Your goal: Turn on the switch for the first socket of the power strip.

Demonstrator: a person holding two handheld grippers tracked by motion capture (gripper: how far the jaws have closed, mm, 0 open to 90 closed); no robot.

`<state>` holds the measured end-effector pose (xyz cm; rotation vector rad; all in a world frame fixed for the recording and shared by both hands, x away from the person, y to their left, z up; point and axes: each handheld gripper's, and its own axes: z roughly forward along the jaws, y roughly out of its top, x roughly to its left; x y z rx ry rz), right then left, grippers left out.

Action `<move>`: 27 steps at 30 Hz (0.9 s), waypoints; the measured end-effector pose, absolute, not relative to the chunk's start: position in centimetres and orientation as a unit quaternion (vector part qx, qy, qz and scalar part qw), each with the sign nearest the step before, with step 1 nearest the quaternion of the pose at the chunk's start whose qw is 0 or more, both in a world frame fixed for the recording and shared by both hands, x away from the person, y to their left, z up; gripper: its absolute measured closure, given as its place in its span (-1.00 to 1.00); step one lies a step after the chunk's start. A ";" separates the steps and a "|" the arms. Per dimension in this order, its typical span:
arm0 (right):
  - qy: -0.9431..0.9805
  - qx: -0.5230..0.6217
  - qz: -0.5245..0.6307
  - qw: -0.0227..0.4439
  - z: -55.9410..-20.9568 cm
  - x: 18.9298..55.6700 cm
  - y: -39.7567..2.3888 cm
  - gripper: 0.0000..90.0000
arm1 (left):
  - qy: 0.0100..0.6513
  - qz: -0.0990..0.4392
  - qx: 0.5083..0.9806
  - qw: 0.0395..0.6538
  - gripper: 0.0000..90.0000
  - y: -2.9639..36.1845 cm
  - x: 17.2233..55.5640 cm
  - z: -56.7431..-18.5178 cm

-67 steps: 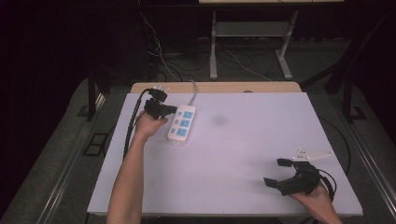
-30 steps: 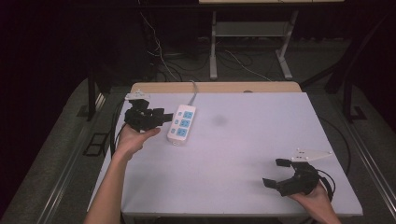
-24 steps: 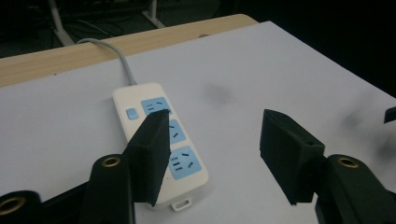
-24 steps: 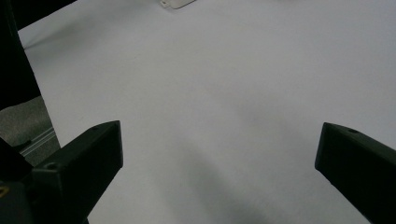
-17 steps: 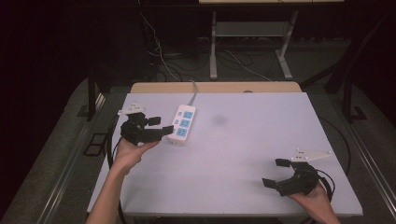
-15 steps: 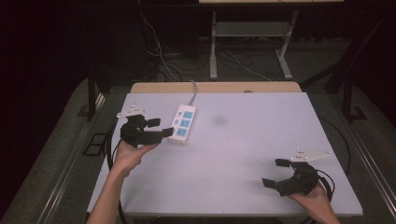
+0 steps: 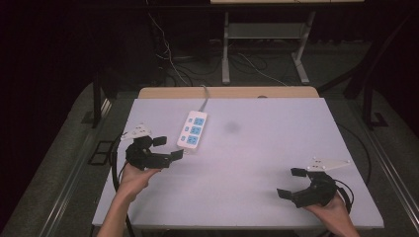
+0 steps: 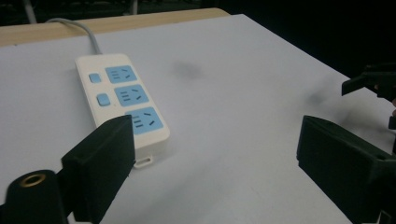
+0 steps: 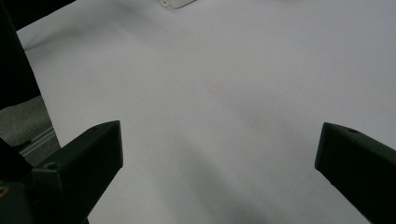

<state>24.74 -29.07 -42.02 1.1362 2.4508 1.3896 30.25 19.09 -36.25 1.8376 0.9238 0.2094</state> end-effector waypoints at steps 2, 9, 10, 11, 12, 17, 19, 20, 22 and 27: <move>0.806 0.374 0.457 0.052 -42.0 24.7 -29.1 -0.99 | 0.384 0.085 0.763 0.513 -0.84 19.0 29.8 -36.7; 0.805 0.374 0.459 0.051 -42.0 24.7 -29.1 -0.99 | 0.379 0.076 0.772 0.504 -1.00 18.4 28.4 -38.3; 0.804 0.374 0.459 0.050 -42.0 24.7 -29.1 -0.99 | 0.378 0.080 0.773 0.504 -1.00 18.4 28.2 -38.4; 0.804 0.374 0.460 0.050 -42.0 24.6 -29.1 -0.99 | 0.376 0.080 0.773 0.504 -1.00 18.4 28.0 -38.6; 0.804 0.374 0.460 0.049 -42.0 24.6 -29.1 -0.99 | 0.376 0.079 0.772 0.507 -1.00 18.4 27.7 -38.9; 0.803 0.374 0.461 0.048 -42.0 24.6 -29.0 -0.99 | 0.374 0.079 0.775 0.504 -1.00 18.4 27.1 -40.0; 0.803 0.374 0.461 0.048 -42.1 24.6 -29.0 -0.99 | 0.376 0.077 0.775 0.503 -1.00 18.5 26.9 -40.4; 0.803 0.374 0.461 0.047 -42.1 24.5 -29.0 -0.99 | 0.376 0.076 0.775 0.503 -1.00 18.5 26.9 -40.7; 0.803 0.374 0.461 0.048 -42.1 24.5 -29.1 -0.99 | 0.376 0.076 0.775 0.503 -1.00 18.5 26.7 -41.3; 0.801 0.376 0.462 0.049 -42.1 24.4 -29.2 -0.99 | 0.373 0.069 0.783 0.492 -1.00 18.3 26.5 -42.7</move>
